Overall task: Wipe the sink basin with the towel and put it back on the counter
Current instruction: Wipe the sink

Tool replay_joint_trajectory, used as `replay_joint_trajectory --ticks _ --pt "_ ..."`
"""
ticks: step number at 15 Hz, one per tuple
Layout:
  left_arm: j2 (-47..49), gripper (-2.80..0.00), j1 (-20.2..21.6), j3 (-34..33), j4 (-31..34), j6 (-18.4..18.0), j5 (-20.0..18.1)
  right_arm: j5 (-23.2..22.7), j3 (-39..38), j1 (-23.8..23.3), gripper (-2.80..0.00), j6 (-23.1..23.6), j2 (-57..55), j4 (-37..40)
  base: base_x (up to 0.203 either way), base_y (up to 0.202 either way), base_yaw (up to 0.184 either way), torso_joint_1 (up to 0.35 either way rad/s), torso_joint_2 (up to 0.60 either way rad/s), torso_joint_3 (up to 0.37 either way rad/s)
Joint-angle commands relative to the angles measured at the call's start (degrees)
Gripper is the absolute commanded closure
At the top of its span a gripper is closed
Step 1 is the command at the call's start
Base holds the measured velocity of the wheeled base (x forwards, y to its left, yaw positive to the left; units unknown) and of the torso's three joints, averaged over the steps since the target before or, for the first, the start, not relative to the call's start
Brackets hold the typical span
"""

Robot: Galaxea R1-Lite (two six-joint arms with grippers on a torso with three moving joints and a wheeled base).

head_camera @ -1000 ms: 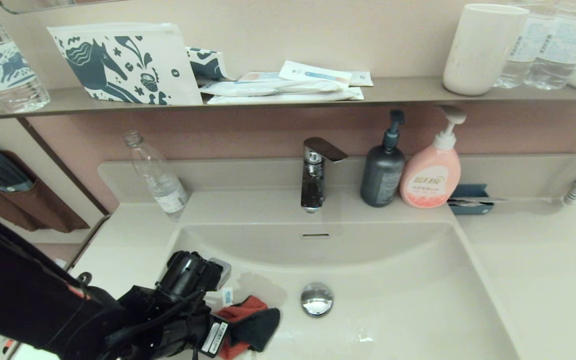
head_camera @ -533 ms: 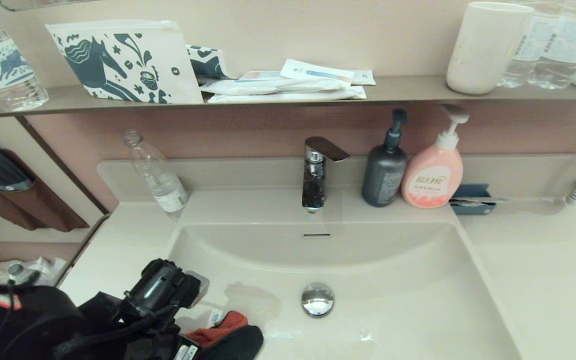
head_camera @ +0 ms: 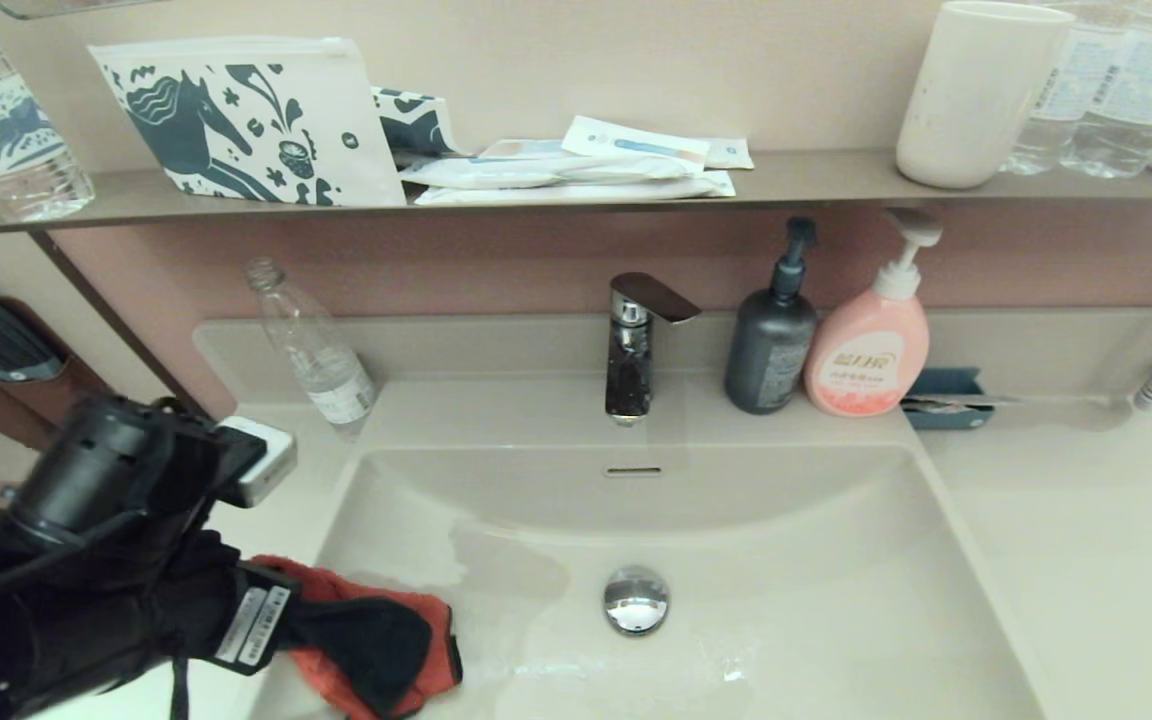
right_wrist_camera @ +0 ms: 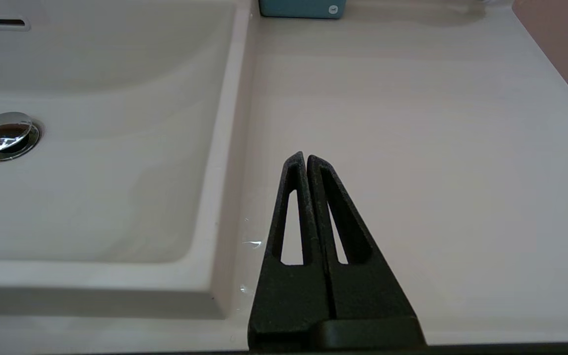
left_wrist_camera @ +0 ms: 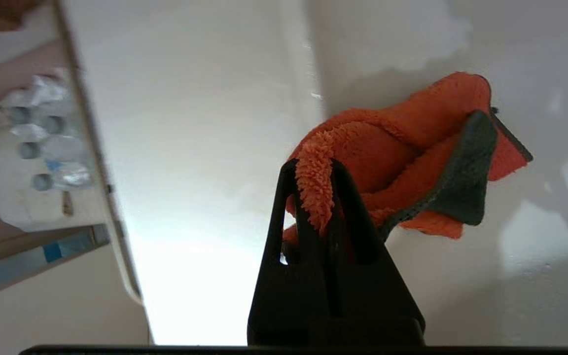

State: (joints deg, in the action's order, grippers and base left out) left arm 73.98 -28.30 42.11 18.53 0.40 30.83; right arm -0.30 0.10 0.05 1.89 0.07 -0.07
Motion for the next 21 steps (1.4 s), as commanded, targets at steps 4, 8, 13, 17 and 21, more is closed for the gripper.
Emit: replay_joint_trajectory --ticks 4,8,13,17,21 --pt "-12.7 0.0 3.9 4.2 -0.3 -3.1 5.6 0.0 0.0 0.0 0.0 0.0 -0.1 0.0 0.0 0.0 0.0 0.0 0.0 0.0" --pt "-17.4 0.0 4.2 9.8 -0.4 -8.0 10.3 0.0 0.0 0.0 0.0 0.0 -0.1 0.0 0.0 0.0 0.0 0.0 0.0 0.0" --pt "-20.5 0.0 4.1 9.9 -0.5 -11.5 11.7 0.0 0.0 0.0 0.0 0.0 -0.1 0.0 0.0 0.0 0.0 0.0 0.0 0.0" --pt "-19.2 0.0 4.2 1.6 -10.9 -11.4 11.6 0.0 0.0 0.0 0.0 0.0 -0.1 0.0 0.0 0.0 0.0 0.0 0.0 0.0" --pt "-11.5 0.0 9.1 -6.8 -26.2 -11.4 9.7 0.0 0.0 0.0 0.0 0.0 -0.1 0.0 0.0 0.0 0.0 0.0 0.0 0.0"
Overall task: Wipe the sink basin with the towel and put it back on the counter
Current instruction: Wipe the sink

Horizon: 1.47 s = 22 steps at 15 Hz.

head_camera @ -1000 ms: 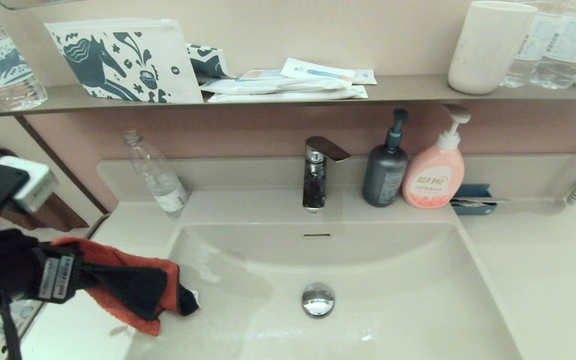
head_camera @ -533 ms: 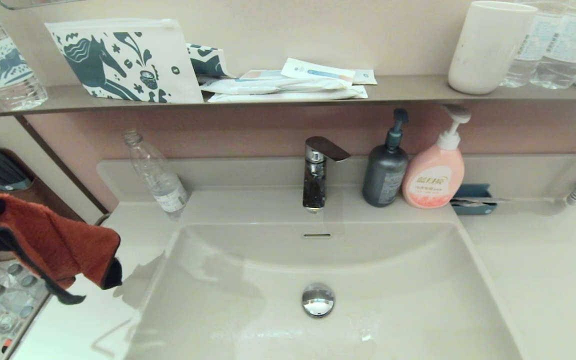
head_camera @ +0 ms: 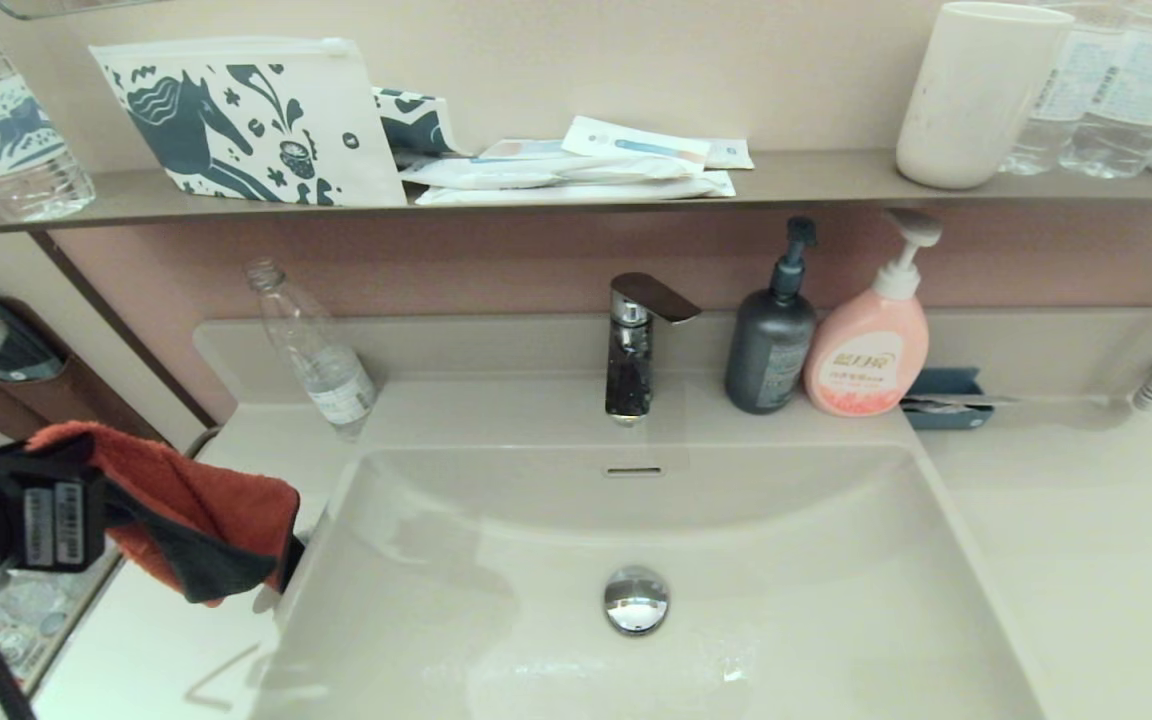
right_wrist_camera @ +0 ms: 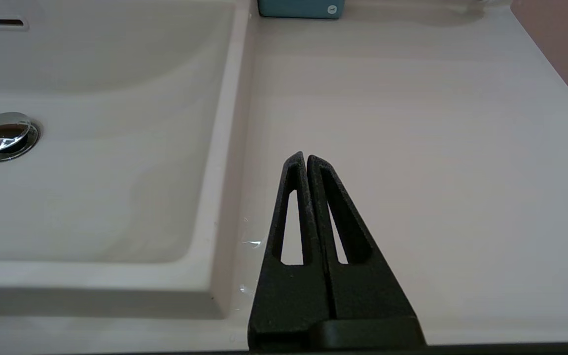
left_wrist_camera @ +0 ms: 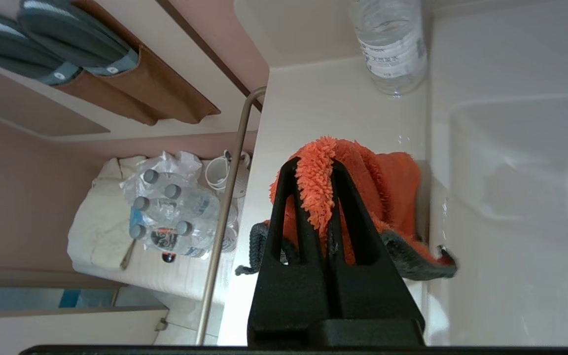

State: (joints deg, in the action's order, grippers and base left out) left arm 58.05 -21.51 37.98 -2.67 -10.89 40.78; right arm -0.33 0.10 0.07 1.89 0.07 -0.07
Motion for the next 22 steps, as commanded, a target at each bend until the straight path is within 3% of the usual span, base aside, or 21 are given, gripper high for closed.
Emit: replay_joint_trajectory --ticks 1,4,6,7,10,12,14,16,17,18,22 --pt "6.9 0.0 5.1 -4.0 -8.8 -0.2 -1.9 0.0 0.0 0.0 0.0 0.0 -0.1 0.0 0.0 0.0 0.0 0.0 0.0 0.0" --pt "13.5 0.0 13.9 -6.8 -17.6 -0.7 -10.4 0.0 0.0 0.0 0.0 0.0 -0.1 0.0 0.0 0.0 0.0 0.0 0.0 0.0" --pt "14.0 0.0 14.5 -8.3 -19.1 -0.7 -12.3 0.0 0.0 0.0 0.0 0.0 -0.1 0.0 0.0 0.0 0.0 0.0 0.0 0.0" --pt "15.1 -2.8 15.2 -8.5 -19.5 -0.6 -12.6 0.0 0.0 0.0 0.0 0.0 -0.1 0.0 0.0 0.0 0.0 0.0 0.0 0.0" --pt "15.7 -2.8 16.1 -9.8 -22.9 -0.8 -14.5 0.0 -0.1 0.0 0.0 0.0 -0.1 0.0 0.0 0.0 0.0 0.0 0.0 0.0" --pt "15.2 -2.8 15.8 -9.8 -22.5 -1.5 -14.3 0.0 0.0 0.0 0.0 0.0 -0.1 0.0 0.0 0.0 0.0 0.0 0.0 0.0" --pt "15.6 -2.8 15.8 -11.6 -21.0 -4.5 -14.0 0.0 0.0 0.0 0.0 0.0 -0.1 0.0 0.0 0.0 0.0 0.0 0.0 0.0" --pt "14.8 -2.8 15.7 -11.7 -21.0 -4.2 -14.0 0.0 0.0 0.0 0.0 0.0 -0.1 0.0 0.0 0.0 0.0 0.0 0.0 0.0" --pt "13.1 -2.6 15.0 -11.8 -20.9 -4.2 -14.0 0.0 0.0 0.0 0.0 0.0 -0.1 0.0 0.0 0.0 0.0 0.0 0.0 0.0" --pt "11.4 0.0 14.0 -12.3 -20.7 -4.2 -14.0 0.0 0.0 0.0 0.0 0.0 -0.1 0.0 0.0 0.0 0.0 0.0 0.0 0.0" --pt "3.9 0.0 12.4 -13.3 -16.8 -3.9 -15.6 0.0 0.0 0.0 0.0 0.0 -0.1 0.0 0.0 0.0 0.0 0.0 0.0 0.0"
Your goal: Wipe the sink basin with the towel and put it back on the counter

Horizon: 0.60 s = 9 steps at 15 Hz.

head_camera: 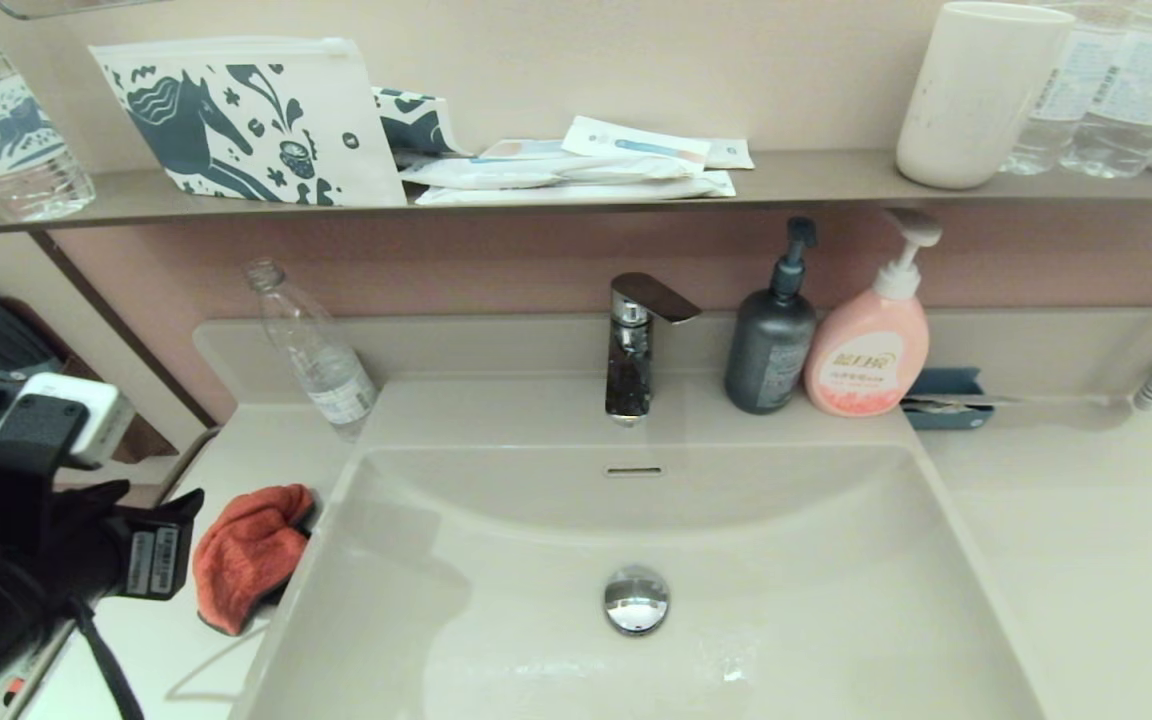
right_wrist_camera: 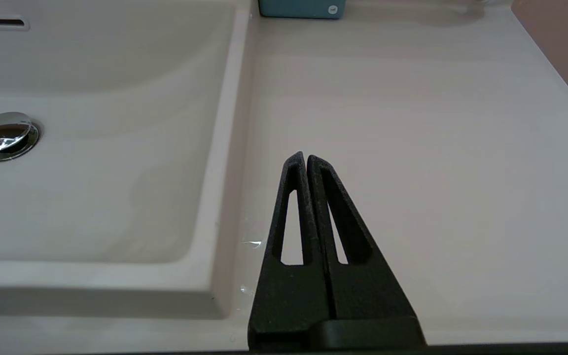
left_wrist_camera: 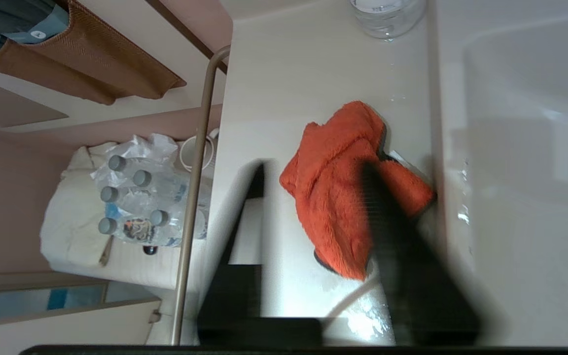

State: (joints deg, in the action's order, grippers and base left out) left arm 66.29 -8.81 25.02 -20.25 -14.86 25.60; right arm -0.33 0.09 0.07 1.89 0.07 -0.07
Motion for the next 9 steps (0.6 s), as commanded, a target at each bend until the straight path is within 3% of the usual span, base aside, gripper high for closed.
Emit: replay_joint_trajectory --ticks 1,5,9 --pt "-5.8 0.0 -0.2 -0.9 2.1 1.1 -1.3 0.0 0.0 0.0 0.0 0.0 -0.1 0.0 0.0 0.0 0.0 0.0 0.0 0.0" --pt "-15.4 0.0 0.0 -4.4 5.0 4.6 -5.1 0.0 0.0 0.0 0.0 0.0 -0.1 0.0 0.0 0.0 0.0 0.0 0.0 0.0" --pt "-28.5 0.0 6.5 -7.3 10.0 5.4 -8.6 0.0 0.0 0.0 0.0 0.0 -0.1 0.0 0.0 0.0 0.0 0.0 0.0 0.0"
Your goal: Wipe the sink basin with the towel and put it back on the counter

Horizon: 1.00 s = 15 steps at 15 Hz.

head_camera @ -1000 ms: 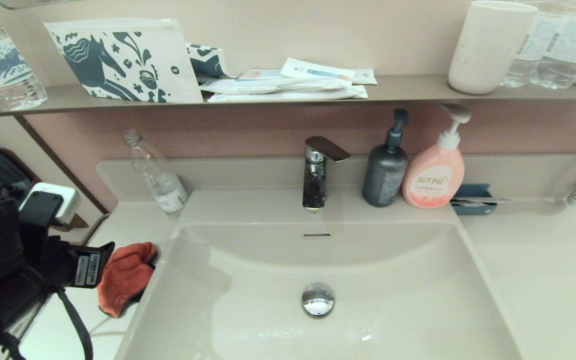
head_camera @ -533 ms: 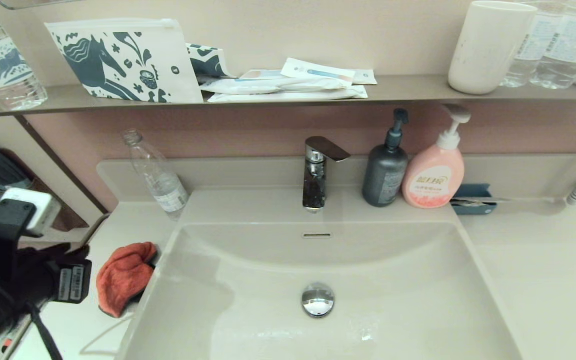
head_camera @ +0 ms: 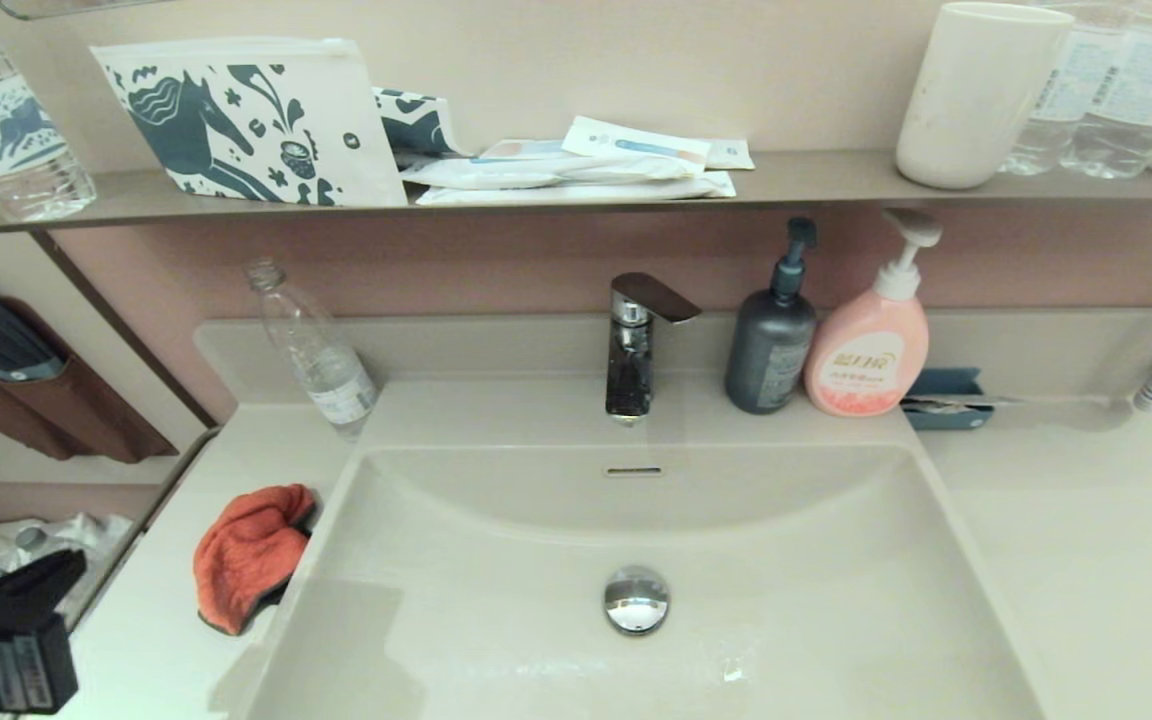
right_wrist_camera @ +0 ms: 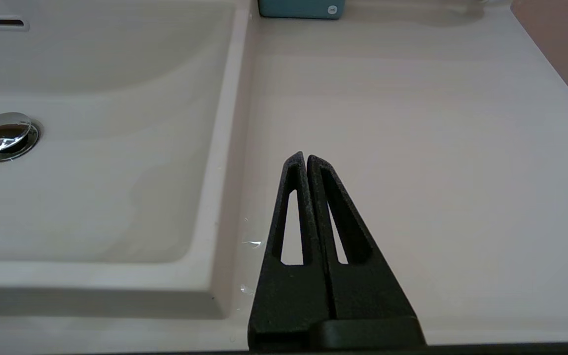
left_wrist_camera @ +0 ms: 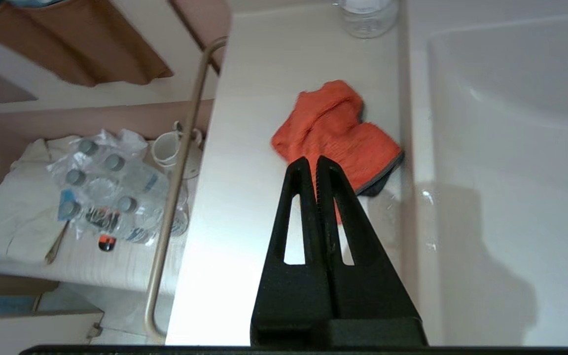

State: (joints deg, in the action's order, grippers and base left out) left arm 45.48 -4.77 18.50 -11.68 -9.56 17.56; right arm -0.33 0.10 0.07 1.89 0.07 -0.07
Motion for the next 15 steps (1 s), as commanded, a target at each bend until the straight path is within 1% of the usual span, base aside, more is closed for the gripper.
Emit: replay_joint_trajectory --ticks 1,3,5,9,12,15 --pt "-10.8 0.0 4.2 -1.1 4.1 0.7 -1.8 0.0 0.0 0.0 0.0 0.0 -0.1 0.0 0.0 0.0 0.0 0.0 0.0 0.0" --pt "-16.3 0.0 5.4 -1.5 8.3 2.6 -3.8 0.0 0.0 0.0 0.0 0.0 -0.1 0.0 0.0 0.0 0.0 0.0 0.0 0.0" --pt "-22.0 0.0 5.6 -1.5 11.9 3.5 -4.5 0.0 0.0 0.0 0.0 0.0 -0.1 0.0 0.0 0.0 0.0 0.0 0.0 0.0" --pt "-30.9 0.0 6.0 -1.4 17.4 3.7 -4.8 0.0 0.0 0.0 0.0 0.0 -0.1 0.0 0.0 0.0 0.0 0.0 0.0 0.0" --pt "-38.2 0.0 5.7 -1.4 23.4 3.8 -4.7 0.0 0.0 0.0 0.0 0.0 -0.1 0.0 0.0 0.0 0.0 0.0 0.0 0.0" --pt "-43.9 0.0 5.4 -2.1 26.6 3.8 -5.2 0.0 0.0 0.0 0.0 0.0 -0.1 0.0 0.0 0.0 0.0 0.0 0.0 0.0"
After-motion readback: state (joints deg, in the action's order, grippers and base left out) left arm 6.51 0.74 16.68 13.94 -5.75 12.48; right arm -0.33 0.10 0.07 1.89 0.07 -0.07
